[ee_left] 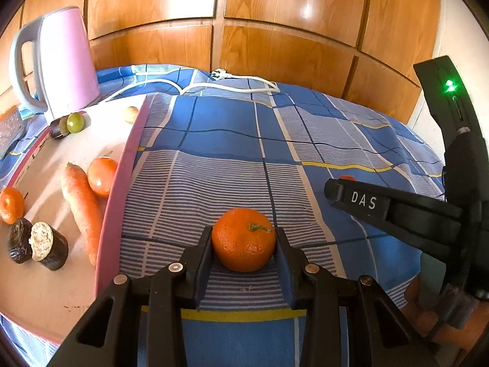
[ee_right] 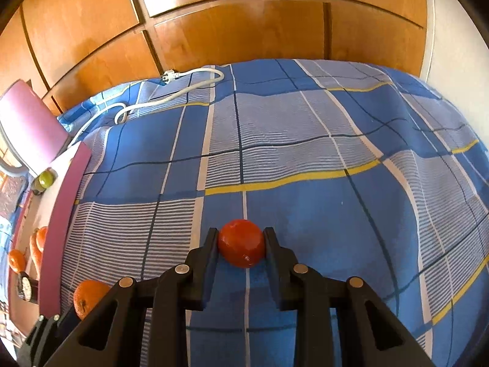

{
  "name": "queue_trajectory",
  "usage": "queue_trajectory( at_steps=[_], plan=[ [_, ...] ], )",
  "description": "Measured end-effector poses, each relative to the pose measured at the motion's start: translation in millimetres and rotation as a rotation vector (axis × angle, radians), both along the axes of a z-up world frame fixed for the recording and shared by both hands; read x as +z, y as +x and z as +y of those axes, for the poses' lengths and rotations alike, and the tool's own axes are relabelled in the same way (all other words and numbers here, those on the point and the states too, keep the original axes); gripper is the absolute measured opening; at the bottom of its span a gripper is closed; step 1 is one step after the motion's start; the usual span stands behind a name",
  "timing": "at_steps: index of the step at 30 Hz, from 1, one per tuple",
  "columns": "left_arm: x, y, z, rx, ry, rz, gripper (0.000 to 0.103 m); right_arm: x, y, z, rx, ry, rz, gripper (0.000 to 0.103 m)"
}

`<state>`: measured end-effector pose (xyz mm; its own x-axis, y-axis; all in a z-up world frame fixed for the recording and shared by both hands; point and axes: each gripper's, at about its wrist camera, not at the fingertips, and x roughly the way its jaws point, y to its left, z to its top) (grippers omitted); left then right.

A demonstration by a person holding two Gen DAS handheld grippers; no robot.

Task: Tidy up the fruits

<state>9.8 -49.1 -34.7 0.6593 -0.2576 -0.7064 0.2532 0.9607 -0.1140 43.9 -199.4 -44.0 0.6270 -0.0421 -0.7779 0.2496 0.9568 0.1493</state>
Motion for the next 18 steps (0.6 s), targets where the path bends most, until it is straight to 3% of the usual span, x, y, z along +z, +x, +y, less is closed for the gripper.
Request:
queue_trajectory(
  at_steps=[10, 18],
  plan=[
    [12.8, -15.0, 3.5, 0.006, -0.01, -0.069, 0.038, 2.7, -8.3, -0.5, 0.007, 0.071, -0.024, 0.029],
    [21.0, -20.3, 8.1, 0.024, -0.032, -0.107, 0.038, 9.4, -10.0, 6.9, 0.046, 0.061, -0.062, 0.029]
  ],
)
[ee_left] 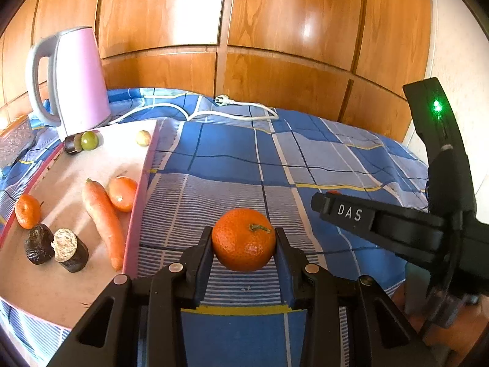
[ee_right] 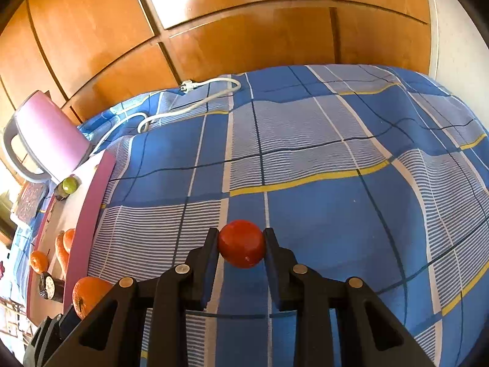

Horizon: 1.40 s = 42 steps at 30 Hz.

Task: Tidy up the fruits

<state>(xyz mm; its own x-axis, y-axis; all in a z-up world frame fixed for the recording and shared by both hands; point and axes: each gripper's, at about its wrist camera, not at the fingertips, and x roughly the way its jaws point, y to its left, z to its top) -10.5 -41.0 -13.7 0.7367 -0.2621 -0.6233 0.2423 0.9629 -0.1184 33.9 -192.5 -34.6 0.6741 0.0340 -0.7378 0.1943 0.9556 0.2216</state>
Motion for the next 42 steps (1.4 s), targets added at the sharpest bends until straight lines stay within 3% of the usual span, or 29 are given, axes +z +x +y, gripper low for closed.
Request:
queue_trajectory(
  at_steps=[6, 23, 31, 38, 42],
  plan=[
    [3.8, -0.9, 2.2, 0.011, -0.018, -0.019, 0.038, 1.8, -1.2, 0.5, 0.016, 0.005, -0.018, 0.029],
    [21.5, -9.6, 18.1, 0.068, -0.061, -0.117, 0.038, 26.1, -10.5, 27.4, 0.144, -0.037, -0.179, 0.028],
    [26.1, -13.8, 37.3, 0.137, -0.081, -0.123, 0.038, 36.4, -18.1, 26.6, 0.151, -0.019, -0.244, 0.029],
    [29.0, -17.3, 53.3, 0.205, -0.093, -0.131, 0.038, 36.9, -18.3, 43.6, 0.212, -0.048, -0.246, 0.029],
    [32.4, -16.1, 75.5, 0.296, -0.121, -0.126, 0.038, 38.8, -17.3, 58.3, 0.258, -0.053, -0.258, 0.029]
  ],
)
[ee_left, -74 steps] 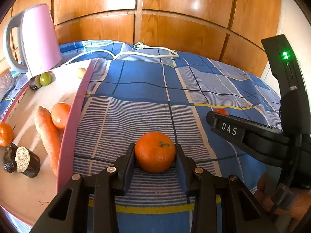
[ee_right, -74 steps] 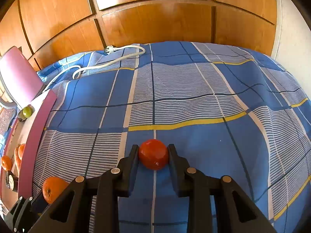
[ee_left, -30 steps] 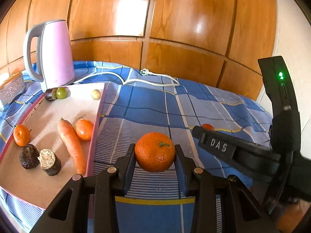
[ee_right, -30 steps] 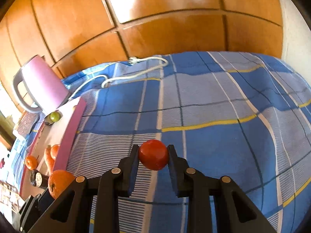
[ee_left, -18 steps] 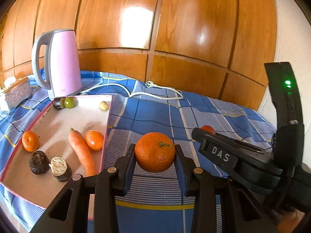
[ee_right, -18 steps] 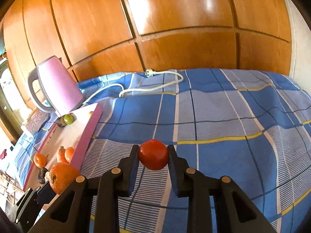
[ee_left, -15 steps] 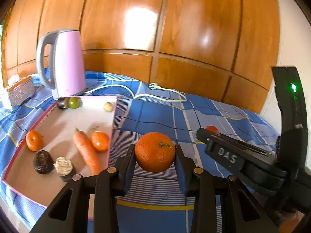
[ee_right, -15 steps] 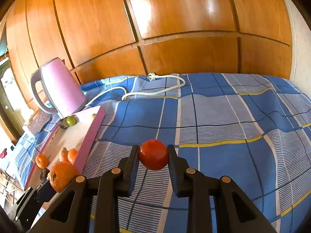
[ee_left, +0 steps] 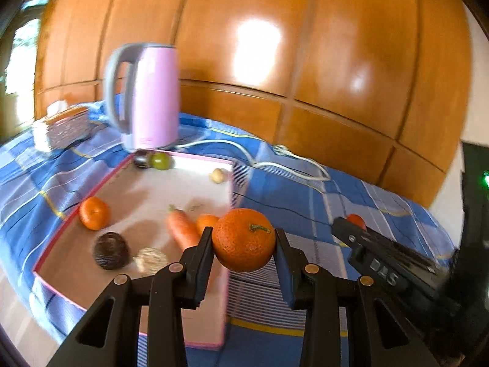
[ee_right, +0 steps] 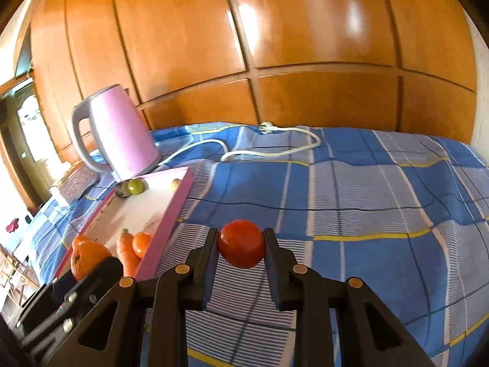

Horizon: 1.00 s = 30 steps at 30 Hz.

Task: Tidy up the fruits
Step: 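Carry the orange and red tomato into the tray and release them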

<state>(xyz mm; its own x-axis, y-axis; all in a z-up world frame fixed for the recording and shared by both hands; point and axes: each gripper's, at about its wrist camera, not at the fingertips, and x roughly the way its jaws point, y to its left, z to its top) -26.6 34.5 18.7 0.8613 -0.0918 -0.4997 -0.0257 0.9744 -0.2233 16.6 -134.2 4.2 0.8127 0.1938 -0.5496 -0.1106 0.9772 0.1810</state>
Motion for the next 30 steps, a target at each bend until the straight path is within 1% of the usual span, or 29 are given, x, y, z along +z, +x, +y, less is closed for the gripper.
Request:
queue_trajectory(
  at_steps=[7, 13, 17, 22, 26, 30],
  plan=[
    [1.0, 9.0, 48.8, 0.175, -0.079, 0.035, 0.038, 2.1, 6.9, 25.2, 0.051, 0.015, -0.007, 0.029],
    [-4.6, 15.7, 80.4, 0.302, -0.133, 0.068, 0.038, -0.4, 11.8, 56.5, 0.108, 0.018, -0.004, 0.029],
    [-10.0, 20.1, 91.5, 0.362, -0.139, 0.082, 0.038, -1.3, 17.9, 80.5, 0.151, 0.005, -0.003, 0.029],
    [-18.8, 30.0, 104.9, 0.439, -0.138, 0.101, 0.038, -0.5, 29.1, 97.6, 0.184, -0.001, 0.004, 0.029],
    [-22.8, 36.1, 112.4, 0.467, -0.133, 0.11, 0.038, 0.0, 38.3, 111.2, 0.215, -0.014, 0.013, 0.029],
    [-26.6, 40.4, 116.6, 0.476, -0.13, 0.126, 0.038, -0.1, 43.9, 121.6, 0.235, -0.021, 0.019, 0.029]
  ],
)
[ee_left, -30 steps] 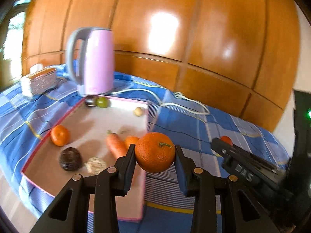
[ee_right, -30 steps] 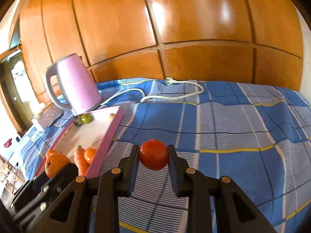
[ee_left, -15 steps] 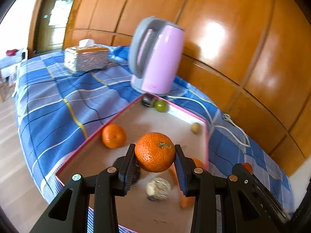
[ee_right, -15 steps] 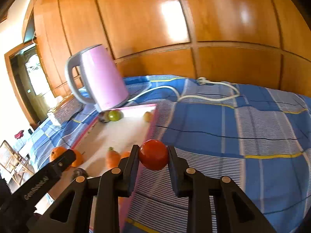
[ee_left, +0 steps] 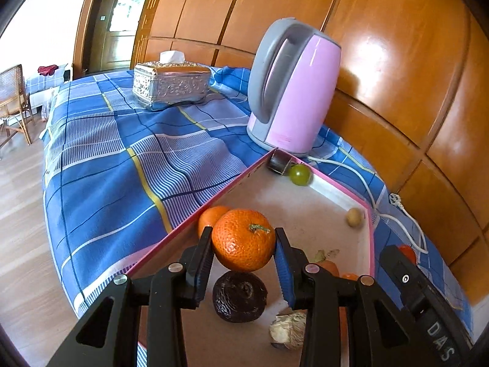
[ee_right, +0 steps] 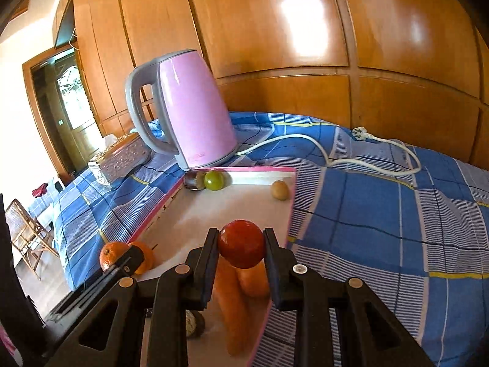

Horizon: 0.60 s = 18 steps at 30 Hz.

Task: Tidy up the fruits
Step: 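Carry the orange and red tomato into the tray and release them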

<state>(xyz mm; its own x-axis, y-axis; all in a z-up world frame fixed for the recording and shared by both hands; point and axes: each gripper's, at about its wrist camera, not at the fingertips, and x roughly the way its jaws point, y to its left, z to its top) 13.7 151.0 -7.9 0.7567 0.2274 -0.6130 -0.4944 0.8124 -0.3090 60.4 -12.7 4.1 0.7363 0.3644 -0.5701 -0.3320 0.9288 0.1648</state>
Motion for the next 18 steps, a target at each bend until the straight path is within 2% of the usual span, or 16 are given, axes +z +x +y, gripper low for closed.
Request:
queue_trajectory(
  at_steps=[13, 18],
  plan=[
    [0.7, 3.6, -1.9, -0.001, 0.03, -0.009, 0.039, -6.2, 12.8, 7.0, -0.016, 0.018, 0.039, 0.029],
    [-0.1, 5.2, -0.3, 0.008, 0.025, -0.001, 0.05, -7.4, 15.3, 8.4, 0.004, 0.033, 0.053, 0.03]
  ],
)
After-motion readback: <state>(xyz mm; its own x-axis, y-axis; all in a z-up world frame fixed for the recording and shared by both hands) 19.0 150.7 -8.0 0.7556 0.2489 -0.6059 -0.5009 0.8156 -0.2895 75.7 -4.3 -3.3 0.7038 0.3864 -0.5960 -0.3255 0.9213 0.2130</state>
